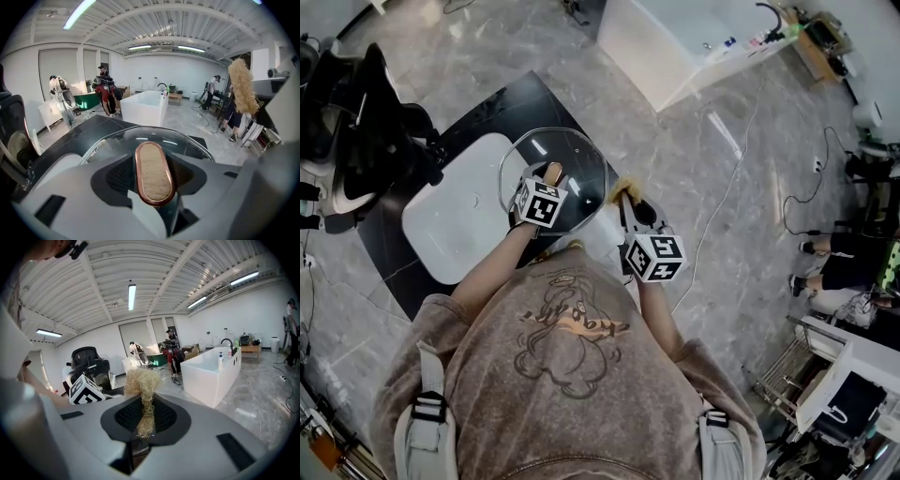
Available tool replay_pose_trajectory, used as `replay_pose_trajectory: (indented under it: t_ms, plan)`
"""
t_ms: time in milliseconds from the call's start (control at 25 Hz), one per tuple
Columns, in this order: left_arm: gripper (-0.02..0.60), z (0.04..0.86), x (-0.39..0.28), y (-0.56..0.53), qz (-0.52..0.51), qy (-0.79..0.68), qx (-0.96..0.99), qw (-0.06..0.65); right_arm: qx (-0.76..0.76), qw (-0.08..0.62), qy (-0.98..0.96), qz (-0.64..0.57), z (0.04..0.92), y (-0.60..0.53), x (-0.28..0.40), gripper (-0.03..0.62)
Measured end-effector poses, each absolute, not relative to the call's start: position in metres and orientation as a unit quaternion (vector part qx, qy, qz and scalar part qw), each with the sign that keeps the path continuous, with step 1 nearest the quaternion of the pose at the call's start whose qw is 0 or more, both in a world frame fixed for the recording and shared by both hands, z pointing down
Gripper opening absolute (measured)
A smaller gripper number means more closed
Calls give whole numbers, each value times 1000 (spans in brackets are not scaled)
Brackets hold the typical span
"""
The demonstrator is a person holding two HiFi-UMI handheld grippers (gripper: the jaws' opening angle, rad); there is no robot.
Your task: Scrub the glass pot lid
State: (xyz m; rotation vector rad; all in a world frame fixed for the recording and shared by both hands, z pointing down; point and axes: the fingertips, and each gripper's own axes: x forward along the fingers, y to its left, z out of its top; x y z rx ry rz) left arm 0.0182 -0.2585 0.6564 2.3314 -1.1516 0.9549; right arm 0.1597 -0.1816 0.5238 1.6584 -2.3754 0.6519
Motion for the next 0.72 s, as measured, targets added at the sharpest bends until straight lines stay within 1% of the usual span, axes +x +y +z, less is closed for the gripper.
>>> replay_pose_trajectory:
  t_ms: [120, 320, 480, 720]
  plan:
    - [215, 656, 20, -258, 343, -406, 827, 184, 553, 88, -799, 219, 525, -182, 158, 48]
    - [215, 656, 20, -258, 346, -406, 826, 183, 553, 90, -798, 222, 528, -180, 158, 48]
    - [192, 657, 18, -259, 342, -414, 819, 201, 551, 91, -799, 223, 530, -178, 158, 48]
    - [179, 657, 17, -259, 336, -432, 807, 220, 552, 93, -798, 225, 531, -170, 161, 48]
